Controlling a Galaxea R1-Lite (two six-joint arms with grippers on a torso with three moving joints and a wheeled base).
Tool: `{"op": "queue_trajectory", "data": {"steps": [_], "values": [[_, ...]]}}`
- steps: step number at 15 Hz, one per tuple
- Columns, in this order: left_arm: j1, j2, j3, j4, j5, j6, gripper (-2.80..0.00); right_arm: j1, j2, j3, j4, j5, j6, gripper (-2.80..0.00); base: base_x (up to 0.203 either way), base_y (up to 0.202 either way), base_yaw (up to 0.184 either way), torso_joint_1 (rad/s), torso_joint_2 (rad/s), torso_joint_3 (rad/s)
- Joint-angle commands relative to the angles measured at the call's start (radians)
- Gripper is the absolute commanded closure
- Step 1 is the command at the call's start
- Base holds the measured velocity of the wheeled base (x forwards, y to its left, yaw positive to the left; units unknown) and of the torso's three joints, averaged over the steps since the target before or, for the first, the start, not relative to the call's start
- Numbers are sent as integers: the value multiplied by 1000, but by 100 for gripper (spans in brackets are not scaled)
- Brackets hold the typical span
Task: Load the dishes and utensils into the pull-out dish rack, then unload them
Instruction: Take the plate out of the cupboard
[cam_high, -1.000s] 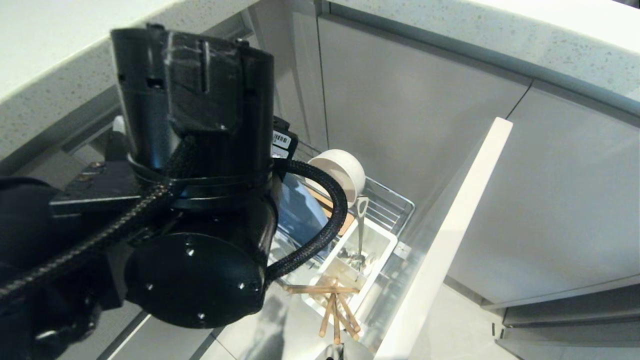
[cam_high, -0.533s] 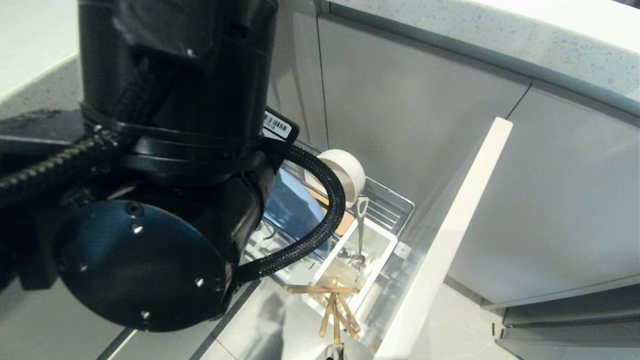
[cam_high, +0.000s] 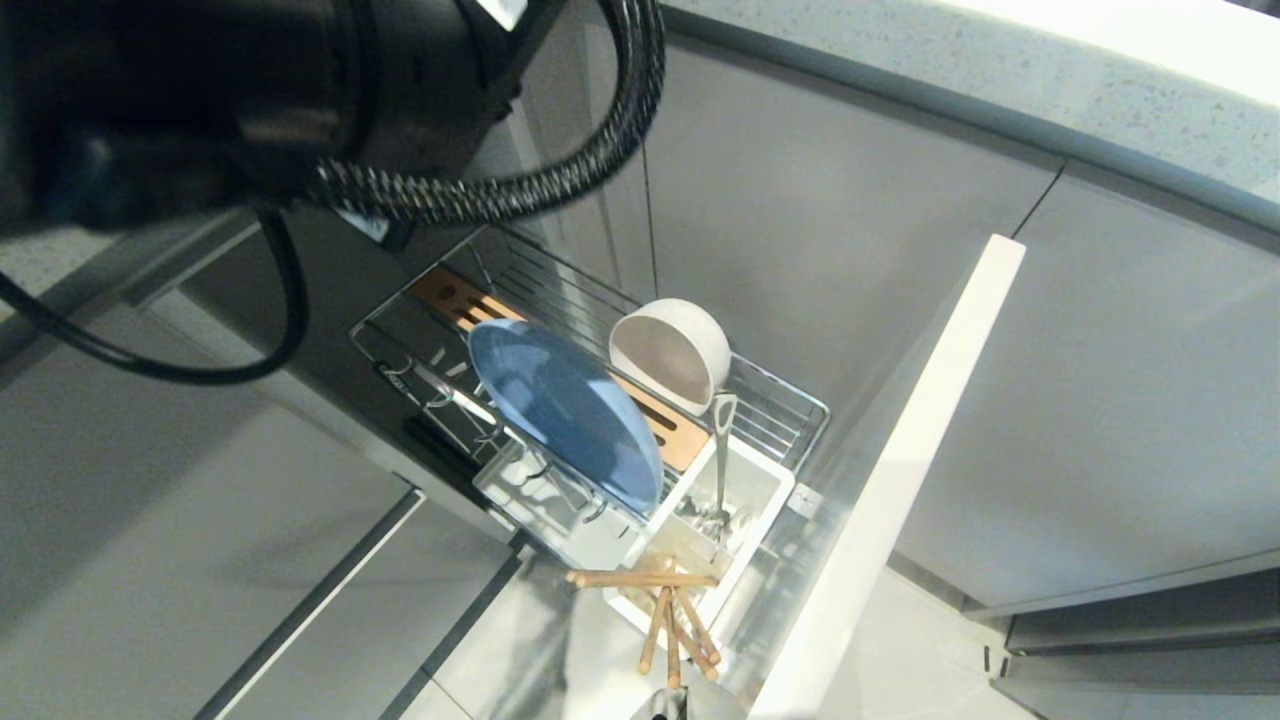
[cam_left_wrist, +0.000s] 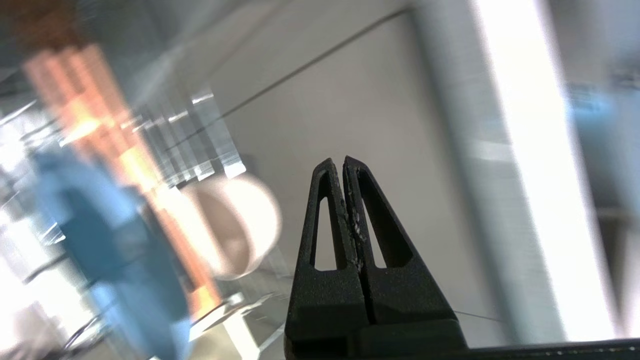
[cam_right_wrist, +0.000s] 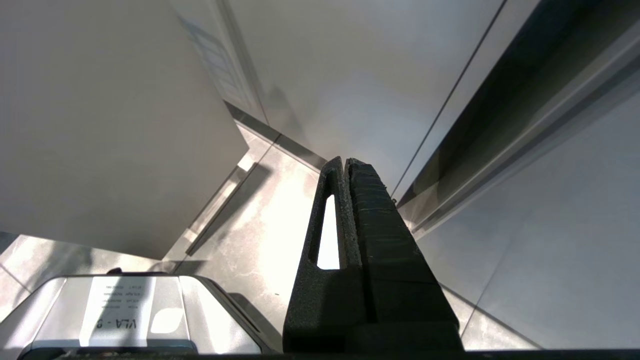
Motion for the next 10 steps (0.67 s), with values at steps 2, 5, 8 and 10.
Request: {"op": "queue_trajectory", "data": {"steps": [2, 5, 8, 10], "values": [[0, 2, -157, 1, -55, 139, 0, 0, 0, 1, 0, 0, 0, 0, 0, 0, 0, 0, 0, 0], [23, 0, -254, -5, -124, 322, 0, 0, 0, 2, 0, 0, 0, 0, 0, 0, 0, 0, 0, 0], [100, -35, -256, 0, -193, 380, 0, 0, 0, 2, 0, 0, 0, 0, 0, 0, 0, 0, 0, 0], [148, -61, -253, 5, -237, 382, 0, 0, 0, 2, 0, 1, 0, 0, 0, 0, 0, 0, 0, 0]]}}
